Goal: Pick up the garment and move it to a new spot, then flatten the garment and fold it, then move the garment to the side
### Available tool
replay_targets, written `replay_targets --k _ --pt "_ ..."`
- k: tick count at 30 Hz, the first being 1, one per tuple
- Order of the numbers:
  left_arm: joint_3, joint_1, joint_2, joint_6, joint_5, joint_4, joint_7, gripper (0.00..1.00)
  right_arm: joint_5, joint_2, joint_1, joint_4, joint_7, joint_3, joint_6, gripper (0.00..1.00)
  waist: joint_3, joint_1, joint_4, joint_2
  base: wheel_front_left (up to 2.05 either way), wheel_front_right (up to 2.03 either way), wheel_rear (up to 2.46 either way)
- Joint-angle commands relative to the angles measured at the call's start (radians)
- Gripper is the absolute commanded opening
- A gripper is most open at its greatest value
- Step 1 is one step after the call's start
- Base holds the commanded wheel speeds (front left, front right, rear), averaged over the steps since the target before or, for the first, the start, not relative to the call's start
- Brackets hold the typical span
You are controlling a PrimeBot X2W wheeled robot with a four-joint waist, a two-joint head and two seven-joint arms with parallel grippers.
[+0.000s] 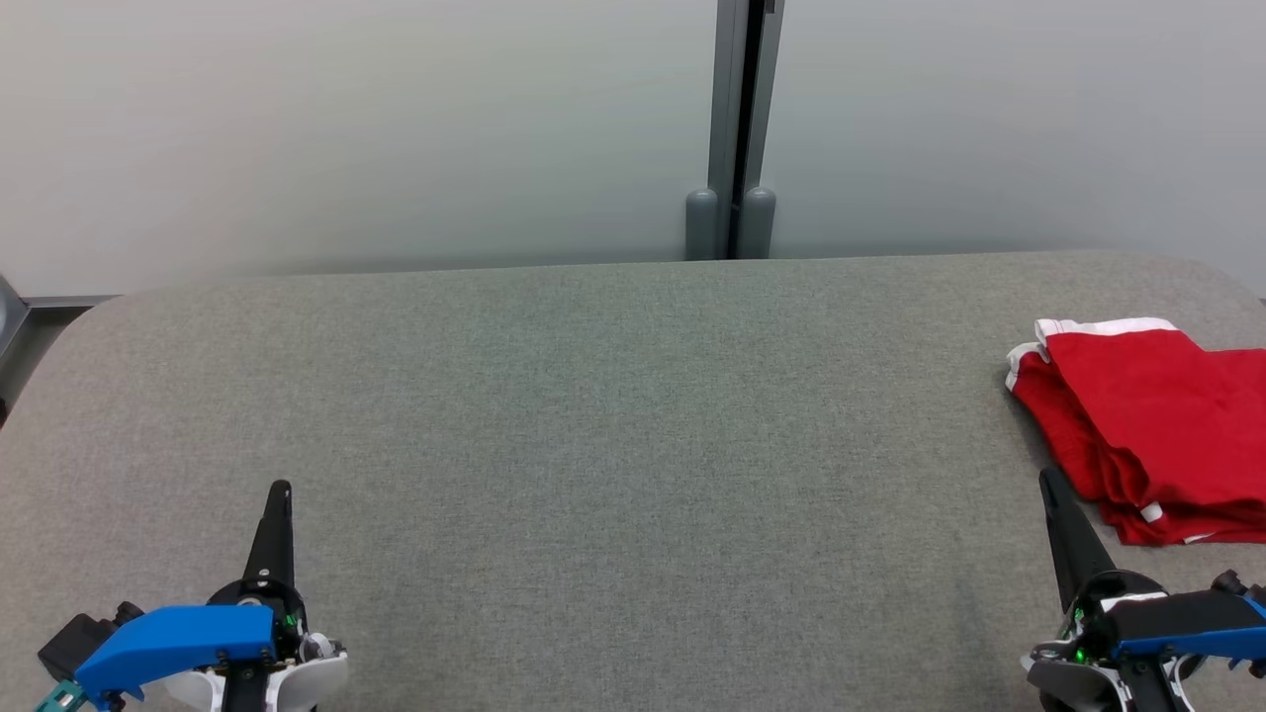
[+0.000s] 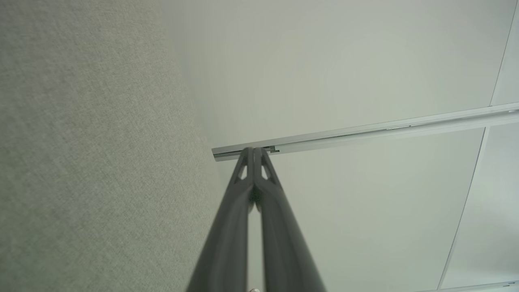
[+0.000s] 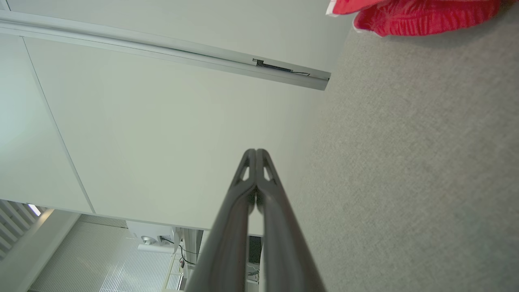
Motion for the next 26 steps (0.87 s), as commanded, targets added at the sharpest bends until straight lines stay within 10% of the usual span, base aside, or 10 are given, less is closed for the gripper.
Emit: replay_targets --k 1,26 --pt "0.009 -0.017 0.000 -0.008 -0.015 -0.007 0.005 0.00 0.020 0.000 -0.017 -0.001 0.002 -0.004 0.001 0.00 0.000 0.0000 0.000 0.0000 0.00 0.00 0.00" --pt "0.024 -0.037 0.000 -0.011 -0.174 -0.016 0.049 0.00 0.187 0.001 -0.041 0.017 0.021 -0.006 0.001 0.00 0.002 -0.0001 -0.002 0.0000 0.00 0.00 0.00"
